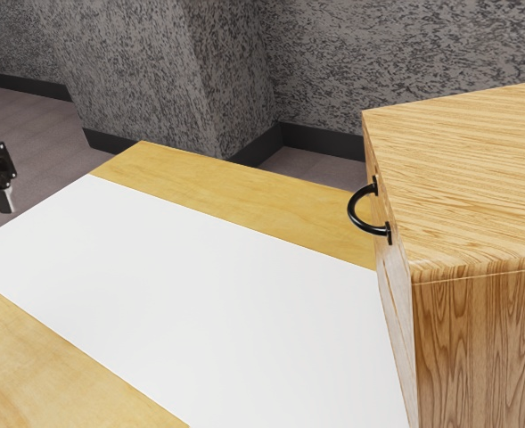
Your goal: Pull the drawer handle with one arm to open the drawer
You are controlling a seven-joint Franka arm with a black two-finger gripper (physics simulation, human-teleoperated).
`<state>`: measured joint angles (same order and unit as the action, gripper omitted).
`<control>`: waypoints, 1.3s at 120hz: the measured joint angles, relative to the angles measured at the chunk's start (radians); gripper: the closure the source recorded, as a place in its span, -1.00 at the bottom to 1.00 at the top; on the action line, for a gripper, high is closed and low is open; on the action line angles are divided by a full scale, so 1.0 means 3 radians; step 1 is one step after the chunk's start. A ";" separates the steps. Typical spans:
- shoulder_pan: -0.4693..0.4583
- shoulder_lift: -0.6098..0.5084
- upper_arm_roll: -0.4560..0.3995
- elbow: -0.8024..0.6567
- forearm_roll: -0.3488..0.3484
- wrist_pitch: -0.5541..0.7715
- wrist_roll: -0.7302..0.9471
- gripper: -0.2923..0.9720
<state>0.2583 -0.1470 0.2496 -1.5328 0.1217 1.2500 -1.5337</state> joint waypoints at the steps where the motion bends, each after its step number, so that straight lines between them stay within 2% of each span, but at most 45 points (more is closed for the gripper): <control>1: 0.0000 0.0000 0.0000 0.0000 0.0002 0.0000 0.0007 -0.54; 74: 0.0003 0.0001 0.0017 0.0012 0.0013 0.0000 0.0350 -0.54; 78: 0.0006 -0.0008 -0.0012 0.0162 0.0036 -0.0008 0.0361 -0.54; 83: 0.0017 -0.0034 -0.0181 0.0537 0.0060 -0.0031 0.0374 -0.54; 91: -0.0128 -0.0048 -0.0618 0.1027 0.0050 -0.0058 0.0392 -0.54; 100: -0.0384 -0.0017 -0.1081 0.1076 0.0040 -0.0079 0.0411 -0.54; 107: -0.0743 0.0139 -0.1220 0.0934 0.0034 -0.0091 0.0424 -0.54; 117: -0.1157 0.0342 -0.1278 0.0861 0.0007 -0.0092 0.0445 -0.54; 124: -0.1357 0.0323 -0.1273 0.0792 -0.0023 -0.0081 0.0456 -0.54; 134: -0.1414 -0.0064 -0.1199 0.0265 -0.0098 -0.0074 0.0469 -0.54; 145: -0.2011 -0.0597 -0.0606 -0.0090 -0.0243 -0.0161 0.0465 -0.54; 156: -0.2201 -0.0892 -0.0394 -0.0433 -0.0157 -0.0082 0.0633 -0.54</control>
<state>-0.4021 -0.4147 0.1314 -1.6627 0.0747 1.2256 -1.3440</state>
